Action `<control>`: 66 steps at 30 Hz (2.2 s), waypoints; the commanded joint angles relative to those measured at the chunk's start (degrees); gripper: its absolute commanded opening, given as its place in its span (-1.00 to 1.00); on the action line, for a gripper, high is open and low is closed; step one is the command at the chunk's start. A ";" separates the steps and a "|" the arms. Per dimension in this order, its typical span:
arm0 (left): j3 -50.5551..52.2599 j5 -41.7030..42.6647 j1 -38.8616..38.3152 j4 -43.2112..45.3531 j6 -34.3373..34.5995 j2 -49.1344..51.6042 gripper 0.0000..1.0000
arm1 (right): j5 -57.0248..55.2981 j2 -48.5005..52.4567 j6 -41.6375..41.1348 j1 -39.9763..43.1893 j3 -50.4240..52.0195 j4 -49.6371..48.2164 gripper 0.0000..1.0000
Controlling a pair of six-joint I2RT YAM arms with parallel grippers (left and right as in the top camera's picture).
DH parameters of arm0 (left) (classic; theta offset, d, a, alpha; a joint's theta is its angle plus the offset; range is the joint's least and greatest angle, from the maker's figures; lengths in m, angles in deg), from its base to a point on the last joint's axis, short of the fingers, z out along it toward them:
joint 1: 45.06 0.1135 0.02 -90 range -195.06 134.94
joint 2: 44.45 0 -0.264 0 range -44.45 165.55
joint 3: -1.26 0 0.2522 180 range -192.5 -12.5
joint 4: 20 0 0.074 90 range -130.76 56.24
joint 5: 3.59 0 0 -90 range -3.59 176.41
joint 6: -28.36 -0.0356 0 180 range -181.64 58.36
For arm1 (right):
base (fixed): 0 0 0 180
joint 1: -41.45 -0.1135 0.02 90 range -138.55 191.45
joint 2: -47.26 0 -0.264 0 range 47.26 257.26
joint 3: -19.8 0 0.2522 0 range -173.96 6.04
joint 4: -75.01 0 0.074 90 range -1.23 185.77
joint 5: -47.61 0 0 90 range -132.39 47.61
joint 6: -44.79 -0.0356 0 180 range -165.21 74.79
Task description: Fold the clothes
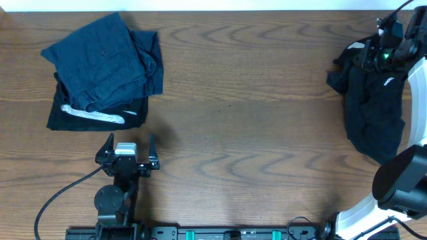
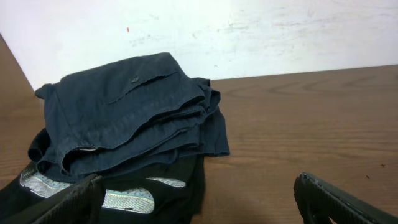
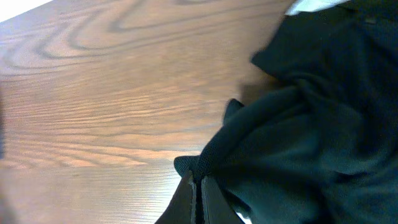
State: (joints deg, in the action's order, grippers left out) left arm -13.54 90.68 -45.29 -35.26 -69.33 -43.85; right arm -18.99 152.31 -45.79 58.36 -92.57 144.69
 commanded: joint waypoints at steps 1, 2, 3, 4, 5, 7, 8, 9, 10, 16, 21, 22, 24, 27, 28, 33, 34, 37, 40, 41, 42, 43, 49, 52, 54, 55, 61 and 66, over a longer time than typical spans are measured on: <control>0.81 0.81 -0.33 -2.10 0.04 -0.39 0.96 | 6.82 -0.15 1.09 -0.87 -0.37 -0.39 -0.98; 0.81 0.81 -0.33 -2.10 0.02 -0.39 0.96 | 6.82 -0.15 1.07 -1.03 -0.33 -0.39 -0.98; 0.81 0.81 -0.33 -2.10 0.02 -0.39 0.96 | 6.82 -0.13 1.07 -1.22 -0.17 -0.42 -0.97; 0.81 0.81 -0.33 -2.10 0.04 -0.39 0.96 | 6.82 -0.15 1.07 -1.53 0.04 -0.42 -0.97; 0.81 0.81 -0.33 -2.10 0.04 -0.39 0.96 | 6.82 -0.13 1.07 -1.92 0.28 -0.39 -0.97; 0.81 0.81 -0.33 -2.10 0.04 -0.39 0.96 | 6.32 -0.04 1.09 -2.97 1.05 -0.68 -0.98; 0.81 0.81 -0.33 -2.10 0.02 -0.39 0.96 | 5.86 0.07 1.07 -3.52 1.49 -0.92 -0.97; 0.81 0.81 -0.33 -2.10 0.04 -0.39 0.96 | 5.18 0.09 1.07 -4.17 1.99 -1.29 -0.97; 0.81 0.81 -0.33 -2.10 0.02 -0.39 0.96 | 4.42 0.09 1.07 -4.96 2.80 -1.97 -0.97; 0.81 0.81 -0.33 -2.10 0.02 -0.39 0.96 | 3.63 0.09 1.05 -9.90 9.99 -9.38 -0.98; 0.81 0.81 -0.33 -2.10 0.02 -0.39 0.96 | 3.61 0.11 0.39 -14.47 18.14 -18.78 -0.97; 0.81 0.81 -0.33 -2.10 0.02 -0.39 0.96 | 3.58 0.11 0.39 -15.47 20.24 -21.51 -0.98; 0.81 0.81 -0.33 -2.10 0.02 -0.39 0.96 | 3.58 0.11 0.33 -17.27 24.11 -27.54 -0.98; 0.81 0.81 -0.33 -2.10 0.02 -0.39 0.96 | 1.86 0.11 -1.53 -19.89 29.55 -35.98 -0.97; 0.81 0.81 -0.33 -2.10 0.04 -0.39 0.96 | 0.31 0.11 -2.49 -20.61 30.93 -37.77 -0.96; 0.81 0.81 -0.33 -2.10 0.02 -0.39 0.96 | -5.51 0.11 -3.80 -23.21 34.07 -42.42 -0.63; 0.81 0.81 -0.33 -2.10 0.02 -0.39 0.96 | -5.42 -0.02 -3.80 -23.26 33.73 -42.47 -0.47; 0.81 0.81 -0.33 -2.10 0.02 -0.39 0.96 | -5.46 -1.29 -3.82 -22.88 31.28 -40.94 -0.18; 0.81 0.81 -0.33 -2.10 0.04 -0.37 0.96 | -6.64 -3.41 -3.85 -22.32 27.43 -36.85 -0.04; 0.81 0.81 -0.33 -2.10 0.02 -0.39 0.96 | -7.98 -4.39 -3.85 -22.16 25.75 -34.42 -0.03; 0.81 0.81 -0.33 -2.10 0.02 -0.39 0.96 | -9.25 -5.16 -3.85 -22.05 24.50 -32.28 -0.04; 0.81 0.81 -0.33 -2.10 0.02 -0.39 0.96 | -10.93 -6.03 -3.85 -22.01 23.30 -29.57 -0.04; 0.81 0.81 -0.33 -2.10 0.02 -0.39 0.96 | -20.09 -8.50 -3.89 -22.01 21.88 -16.11 -0.23; 0.81 0.81 -0.33 -2.10 0.02 -0.39 0.96 | -27.96 -7.67 -6.78 -21.92 22.99 -12.28 -0.48; 0.81 0.81 -0.33 -2.10 0.04 -0.39 0.96 | -30.10 -6.64 -7.19 -21.77 24.17 -12.22 -0.49; 0.81 0.81 -0.33 -2.10 0.02 -0.39 0.96 | -30.05 -5.97 -7.19 -21.70 24.65 -12.70 -0.49; 0.81 0.81 -0.33 -2.10 0.04 -0.39 0.96 | -36.11 -1.09 -7.17 -21.05 25.38 -16.52 -0.42; 0.81 0.81 -0.33 -2.12 0.02 -0.37 0.96 | -37.55 2.10 -7.21 -19.54 25.38 -18.05 -0.40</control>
State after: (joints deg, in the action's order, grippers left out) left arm -13.54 90.68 -45.29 -35.26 -69.35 -43.85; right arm -52.82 153.01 -52.23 37.42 -67.37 127.01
